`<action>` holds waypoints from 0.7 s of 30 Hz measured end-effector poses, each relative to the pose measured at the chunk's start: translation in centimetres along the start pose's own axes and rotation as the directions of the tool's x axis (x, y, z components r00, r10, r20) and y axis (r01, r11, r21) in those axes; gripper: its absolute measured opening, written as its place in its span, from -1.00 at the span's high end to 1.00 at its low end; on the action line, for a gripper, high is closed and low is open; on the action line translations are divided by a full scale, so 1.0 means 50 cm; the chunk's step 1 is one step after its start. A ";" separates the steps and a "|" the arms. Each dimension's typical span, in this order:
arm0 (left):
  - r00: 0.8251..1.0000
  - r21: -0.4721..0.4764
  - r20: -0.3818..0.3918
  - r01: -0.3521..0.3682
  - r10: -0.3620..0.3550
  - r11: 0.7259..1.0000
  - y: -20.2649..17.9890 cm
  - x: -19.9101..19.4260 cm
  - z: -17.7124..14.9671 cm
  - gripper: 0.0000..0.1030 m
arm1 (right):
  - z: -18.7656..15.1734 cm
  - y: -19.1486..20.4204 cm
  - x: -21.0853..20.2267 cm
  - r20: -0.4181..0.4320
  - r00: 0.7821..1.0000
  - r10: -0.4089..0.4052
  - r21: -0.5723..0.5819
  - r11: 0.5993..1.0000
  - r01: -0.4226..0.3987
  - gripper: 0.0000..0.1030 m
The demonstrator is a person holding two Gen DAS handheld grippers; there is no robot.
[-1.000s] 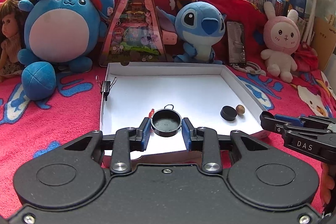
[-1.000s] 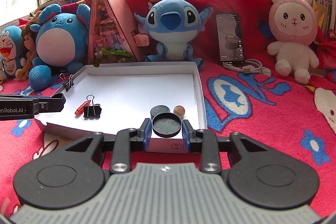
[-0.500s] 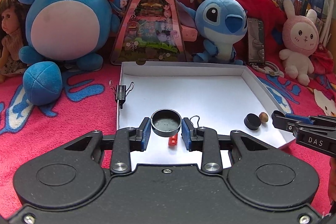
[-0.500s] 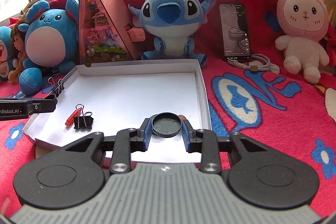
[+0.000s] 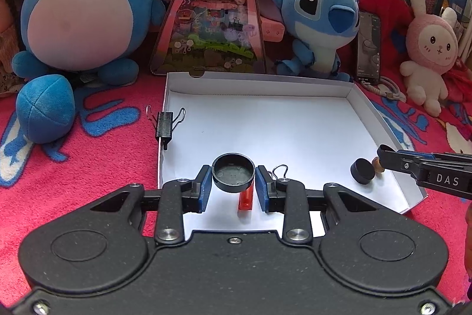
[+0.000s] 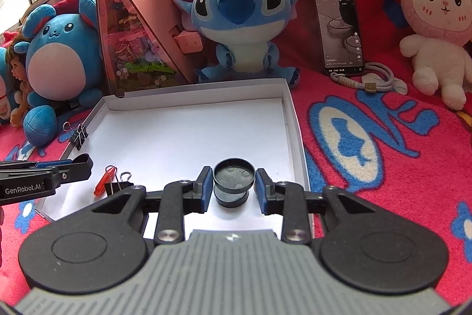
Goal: Organize rigid objects
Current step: 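Carry both black lids over the white tray with both grippers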
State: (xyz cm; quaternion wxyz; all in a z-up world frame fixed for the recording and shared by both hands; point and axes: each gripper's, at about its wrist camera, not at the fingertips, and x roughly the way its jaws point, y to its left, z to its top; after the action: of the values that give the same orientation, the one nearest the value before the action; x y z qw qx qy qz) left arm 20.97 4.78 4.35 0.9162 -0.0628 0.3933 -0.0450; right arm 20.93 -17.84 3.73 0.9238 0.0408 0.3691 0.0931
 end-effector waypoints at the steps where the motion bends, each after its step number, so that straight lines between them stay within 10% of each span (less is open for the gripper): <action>1: 1.000 -0.003 -0.007 0.000 0.000 1.000 0.000 0.005 0.006 0.41 | 0.002 0.001 0.005 -0.010 1.000 0.000 0.004 1.000 0.000 0.30; 21: 0.995 0.003 -0.087 -0.053 0.053 0.999 -0.007 0.097 0.057 0.41 | 0.016 0.023 0.059 -0.099 0.994 -0.041 -0.033 0.999 0.038 0.30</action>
State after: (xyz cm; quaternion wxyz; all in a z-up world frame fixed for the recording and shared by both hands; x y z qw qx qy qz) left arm 26.34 4.01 2.91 0.8990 -0.0500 0.4345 -0.0237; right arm 23.42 -16.11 2.49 0.9065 0.0141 0.4139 0.0824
